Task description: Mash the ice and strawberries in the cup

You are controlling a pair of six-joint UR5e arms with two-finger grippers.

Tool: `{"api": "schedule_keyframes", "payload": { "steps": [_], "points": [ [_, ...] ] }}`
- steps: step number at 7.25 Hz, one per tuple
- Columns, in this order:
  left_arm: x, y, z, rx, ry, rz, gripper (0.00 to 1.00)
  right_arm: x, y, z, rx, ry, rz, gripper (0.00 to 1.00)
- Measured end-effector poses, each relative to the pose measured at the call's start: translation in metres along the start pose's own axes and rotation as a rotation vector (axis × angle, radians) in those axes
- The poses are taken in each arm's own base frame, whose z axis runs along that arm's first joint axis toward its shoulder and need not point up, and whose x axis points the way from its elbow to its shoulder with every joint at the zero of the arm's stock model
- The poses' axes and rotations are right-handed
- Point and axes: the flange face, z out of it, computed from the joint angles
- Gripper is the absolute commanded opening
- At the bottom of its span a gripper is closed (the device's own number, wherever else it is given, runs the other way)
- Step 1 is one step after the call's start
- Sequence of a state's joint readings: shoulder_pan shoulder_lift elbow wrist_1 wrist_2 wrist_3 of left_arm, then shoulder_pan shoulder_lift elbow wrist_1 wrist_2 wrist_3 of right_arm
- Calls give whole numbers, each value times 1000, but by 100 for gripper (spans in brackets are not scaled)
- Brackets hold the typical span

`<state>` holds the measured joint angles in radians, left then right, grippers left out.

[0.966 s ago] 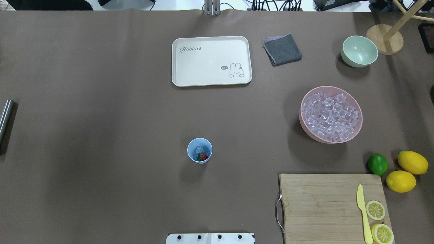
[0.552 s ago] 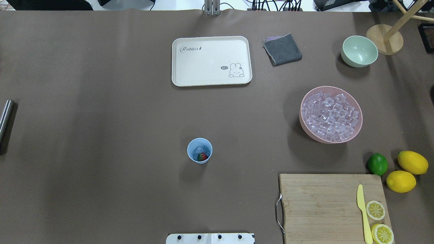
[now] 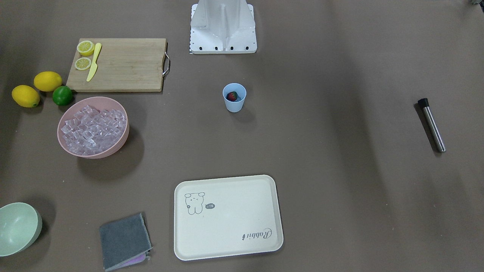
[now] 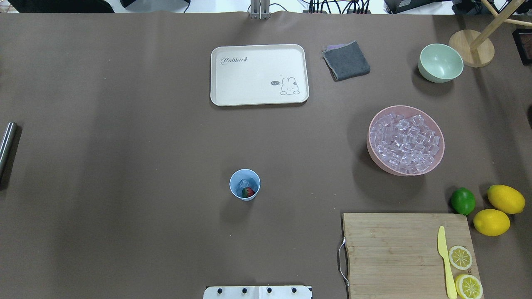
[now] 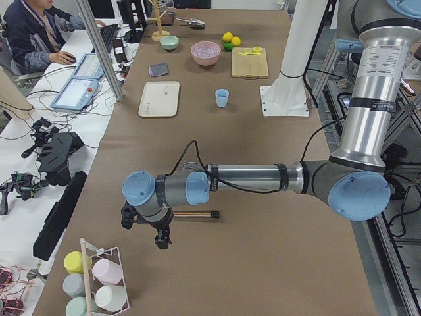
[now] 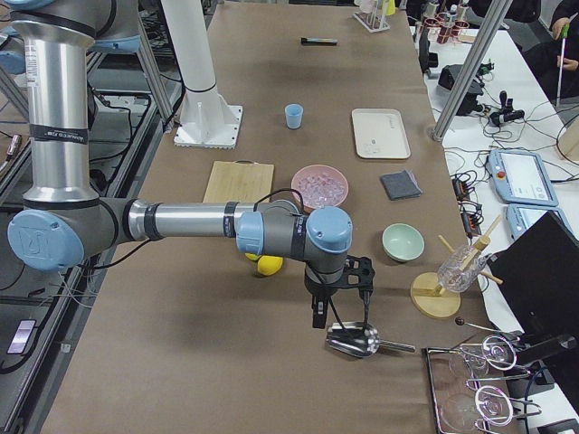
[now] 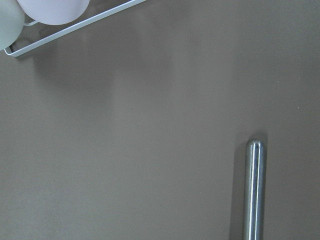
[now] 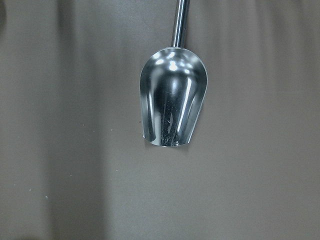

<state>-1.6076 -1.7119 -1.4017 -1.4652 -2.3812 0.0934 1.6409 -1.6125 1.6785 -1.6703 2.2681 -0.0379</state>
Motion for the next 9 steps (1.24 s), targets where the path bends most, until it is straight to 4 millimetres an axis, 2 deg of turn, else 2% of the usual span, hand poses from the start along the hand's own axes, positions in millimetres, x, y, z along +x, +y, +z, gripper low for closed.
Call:
{"api": "schedule_keyframes", "payload": {
  "steps": [5,7,9],
  "points": [
    [-1,11,2,80,-7,97,98,2,1,23,-57,-33,15,100],
    [-5,18,8,143,-15,163,98,3,1,24,-59,-42,17,100],
    [-2,15,6,160,-17,178,98,1,-2,22,-56,-41,14,100]
  ]
}}
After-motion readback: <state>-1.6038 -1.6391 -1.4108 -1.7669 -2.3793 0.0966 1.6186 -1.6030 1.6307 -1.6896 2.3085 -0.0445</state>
